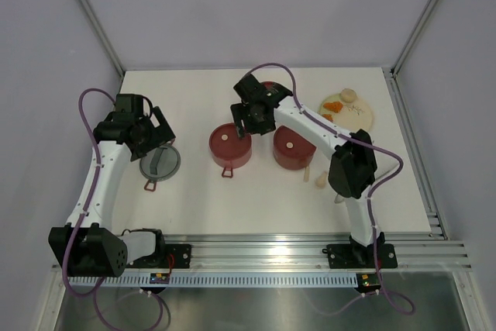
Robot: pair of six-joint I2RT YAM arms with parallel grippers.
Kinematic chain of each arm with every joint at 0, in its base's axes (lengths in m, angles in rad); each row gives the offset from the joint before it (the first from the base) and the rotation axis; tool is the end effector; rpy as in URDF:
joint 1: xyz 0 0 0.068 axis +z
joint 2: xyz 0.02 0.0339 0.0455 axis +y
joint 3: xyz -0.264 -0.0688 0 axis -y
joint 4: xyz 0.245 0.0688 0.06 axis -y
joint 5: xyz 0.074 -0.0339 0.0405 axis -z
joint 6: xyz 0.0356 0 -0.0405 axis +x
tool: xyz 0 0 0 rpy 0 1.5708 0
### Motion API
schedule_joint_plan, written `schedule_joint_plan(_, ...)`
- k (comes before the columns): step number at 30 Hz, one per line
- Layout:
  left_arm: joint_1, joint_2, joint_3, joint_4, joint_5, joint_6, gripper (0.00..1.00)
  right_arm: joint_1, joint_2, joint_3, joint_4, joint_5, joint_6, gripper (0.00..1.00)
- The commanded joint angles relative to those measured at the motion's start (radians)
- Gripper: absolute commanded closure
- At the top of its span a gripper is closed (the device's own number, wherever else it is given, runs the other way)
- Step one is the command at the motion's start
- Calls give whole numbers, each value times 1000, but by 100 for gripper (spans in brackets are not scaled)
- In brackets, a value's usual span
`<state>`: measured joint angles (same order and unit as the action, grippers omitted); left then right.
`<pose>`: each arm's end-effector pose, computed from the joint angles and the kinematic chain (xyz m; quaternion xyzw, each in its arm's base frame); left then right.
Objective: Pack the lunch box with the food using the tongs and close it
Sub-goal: Adjust the packing box at the center of the board.
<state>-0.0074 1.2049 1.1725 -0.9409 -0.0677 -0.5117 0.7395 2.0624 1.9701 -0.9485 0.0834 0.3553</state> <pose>0.2340 0.0007 0.3215 -0.2479 0.9225 -0.0442 0.2926 0.3341 0.3007 0.2889 -0.1734 0.9486 0.1018 0.2444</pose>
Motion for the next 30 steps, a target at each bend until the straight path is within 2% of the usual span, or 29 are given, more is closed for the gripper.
schedule_joint_plan(1, 1, -36, -1, 36, -15, 7, 1, 6, 11, -11, -16, -7, 10, 23)
schedule_joint_plan(8, 1, -67, -17, 83, 49, -2, 1, 6, 71, -37, -19, -1, 19, 23)
schedule_joint_plan(14, 1, -59, -33, 100, 62, -5, 1, 3, -114, -181, 74, 74, 24, 22)
schedule_joint_plan(16, 1, -48, -43, 117, 101, -2, 1, -8, -128, -191, 68, 95, 20, 23)
schedule_joint_plan(19, 1, -39, -51, 136, 167, -2, 1, -26, -113, -191, 63, 67, 13, 23)
schedule_joint_plan(22, 1, -44, -47, 131, 169, -1, 1, -22, -71, -166, 51, 30, 20, 25)
schedule_joint_plan(30, 1, -27, -4, 96, 194, 19, 1, 8, 1, -111, 10, 61, 5, 32)
